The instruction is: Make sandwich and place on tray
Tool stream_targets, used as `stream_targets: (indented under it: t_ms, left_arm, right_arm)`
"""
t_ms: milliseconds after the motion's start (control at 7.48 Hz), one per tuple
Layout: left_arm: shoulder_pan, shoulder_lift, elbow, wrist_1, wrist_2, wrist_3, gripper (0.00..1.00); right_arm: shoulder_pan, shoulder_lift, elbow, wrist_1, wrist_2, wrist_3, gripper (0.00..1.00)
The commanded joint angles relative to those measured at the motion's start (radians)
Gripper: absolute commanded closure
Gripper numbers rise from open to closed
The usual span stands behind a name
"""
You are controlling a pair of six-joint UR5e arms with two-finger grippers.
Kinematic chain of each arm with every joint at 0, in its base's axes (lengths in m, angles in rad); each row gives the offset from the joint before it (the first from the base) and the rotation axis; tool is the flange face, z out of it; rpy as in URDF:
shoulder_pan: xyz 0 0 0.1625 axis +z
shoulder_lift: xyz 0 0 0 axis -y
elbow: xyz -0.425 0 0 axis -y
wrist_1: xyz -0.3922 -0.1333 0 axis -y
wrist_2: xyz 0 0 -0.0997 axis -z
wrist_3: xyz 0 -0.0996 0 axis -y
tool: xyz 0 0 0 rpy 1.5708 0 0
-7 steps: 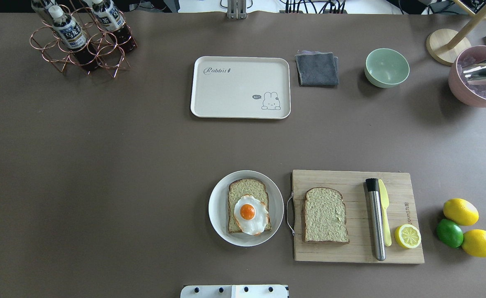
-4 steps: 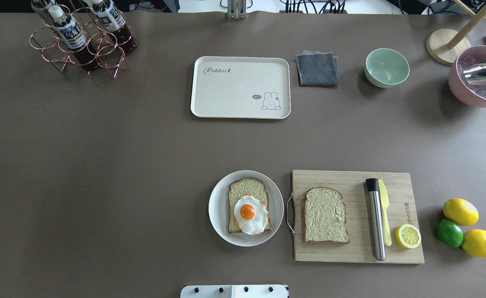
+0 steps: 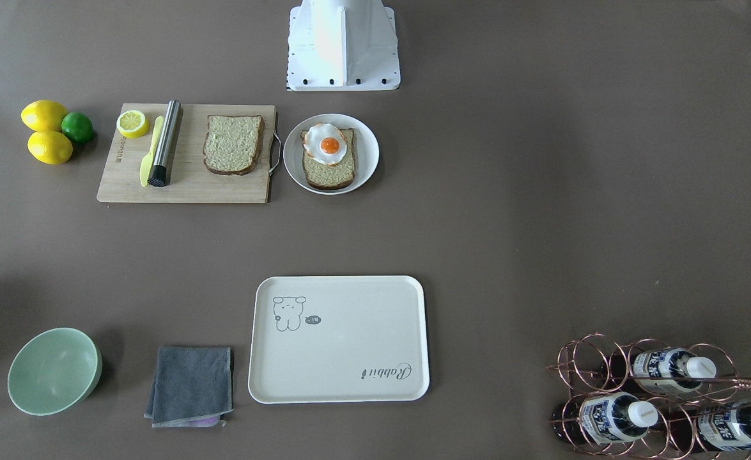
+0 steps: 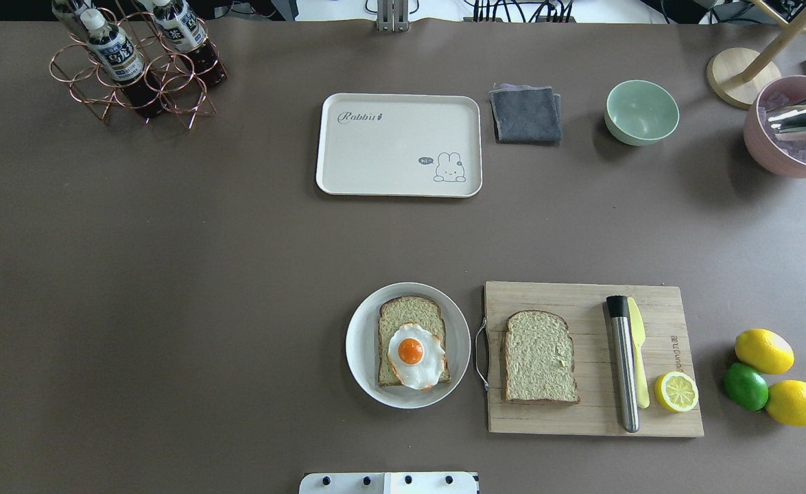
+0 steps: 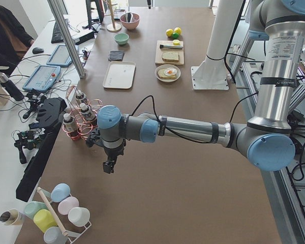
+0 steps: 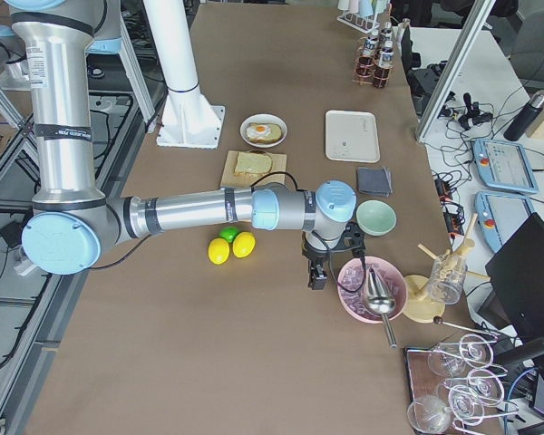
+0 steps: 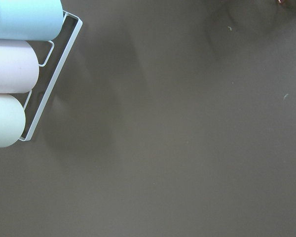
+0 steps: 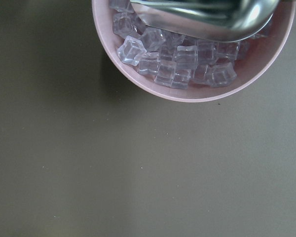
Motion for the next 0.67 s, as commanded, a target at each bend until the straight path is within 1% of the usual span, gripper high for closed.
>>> stream_targets:
  t_ms: [0,267,401,534]
  left_arm:
    - [0.023,-0.005,-0.020,-0.003,0.000,0.001,0.02]
    - [0.025,-0.035,-0.075,-0.001,0.000,-0.003,0.02]
    - [0.031,-0.073,-0.075,-0.001,-0.002,-0.018,0.02]
    - [0.105,-0.133,-0.075,-0.012,0.002,-0.037,0.02]
  right_arm:
    - [0.000,0.003,0.046,0.012,0.003,0.000,0.00]
    - [0.018,-0.007,0.088,0.110,0.008,0.000,0.00]
    - [0.017,0.002,0.093,0.111,0.000,0.002,0.00]
    - [0.016,0.056,0.087,0.112,-0.006,0.009,0.00]
